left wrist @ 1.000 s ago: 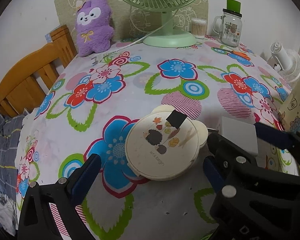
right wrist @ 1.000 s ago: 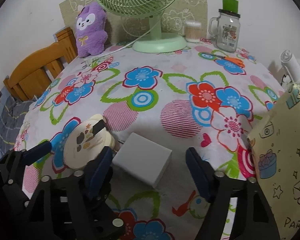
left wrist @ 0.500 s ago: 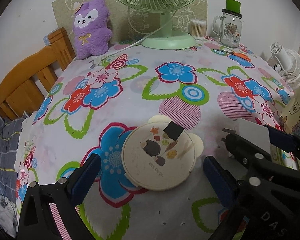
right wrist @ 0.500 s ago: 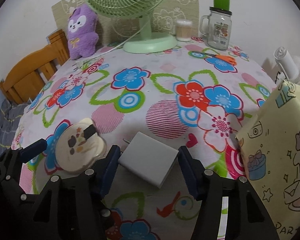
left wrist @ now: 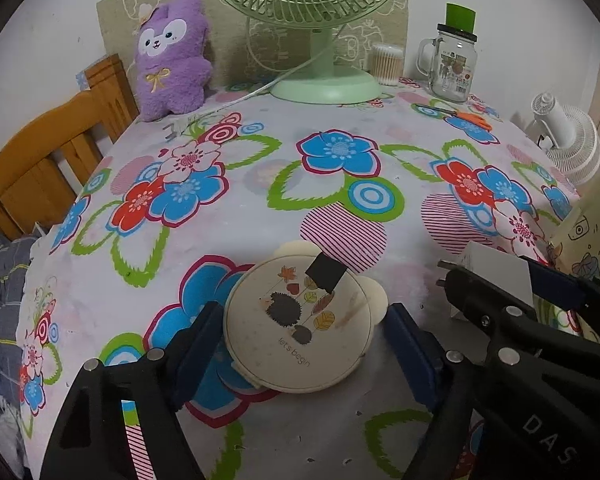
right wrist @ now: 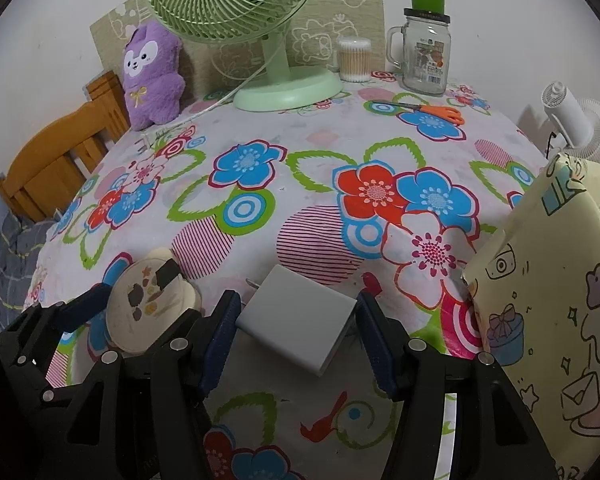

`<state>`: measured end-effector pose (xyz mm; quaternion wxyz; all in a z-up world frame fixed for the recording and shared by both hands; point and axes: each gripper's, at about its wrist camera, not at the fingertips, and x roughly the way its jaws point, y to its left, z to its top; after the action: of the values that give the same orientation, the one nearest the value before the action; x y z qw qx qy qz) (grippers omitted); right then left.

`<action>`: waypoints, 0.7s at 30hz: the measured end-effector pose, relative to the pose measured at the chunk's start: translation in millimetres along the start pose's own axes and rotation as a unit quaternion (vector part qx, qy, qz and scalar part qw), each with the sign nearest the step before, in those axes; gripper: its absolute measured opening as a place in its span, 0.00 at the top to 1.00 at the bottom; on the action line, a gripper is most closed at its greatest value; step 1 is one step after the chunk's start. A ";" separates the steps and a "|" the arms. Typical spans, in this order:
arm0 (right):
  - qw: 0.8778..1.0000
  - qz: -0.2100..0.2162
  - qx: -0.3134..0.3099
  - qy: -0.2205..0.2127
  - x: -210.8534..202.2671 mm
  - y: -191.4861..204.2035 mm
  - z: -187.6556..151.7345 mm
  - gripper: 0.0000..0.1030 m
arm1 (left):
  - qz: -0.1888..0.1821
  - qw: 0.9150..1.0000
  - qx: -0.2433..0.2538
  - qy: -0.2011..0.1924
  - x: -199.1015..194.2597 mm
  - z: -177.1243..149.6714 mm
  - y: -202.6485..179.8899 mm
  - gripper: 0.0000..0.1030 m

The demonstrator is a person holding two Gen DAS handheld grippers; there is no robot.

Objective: Organize rigid objects
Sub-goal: 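Grasp the round cream compact with the left tool while the right tool grasps the white cube box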

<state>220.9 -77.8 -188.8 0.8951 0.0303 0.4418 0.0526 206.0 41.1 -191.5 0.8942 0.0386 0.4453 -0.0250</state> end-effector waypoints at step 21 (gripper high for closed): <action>1.000 -0.003 -0.014 -0.019 -42.3 3.8 -18.1 0.39 | 0.013 1.000 -0.015 -0.023 -42.5 -19.9 -7.7 0.20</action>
<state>180.7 -79.0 -166.1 0.9037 0.0177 0.4242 0.0552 164.0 35.7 -169.9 0.9050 0.0297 0.4243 -0.0077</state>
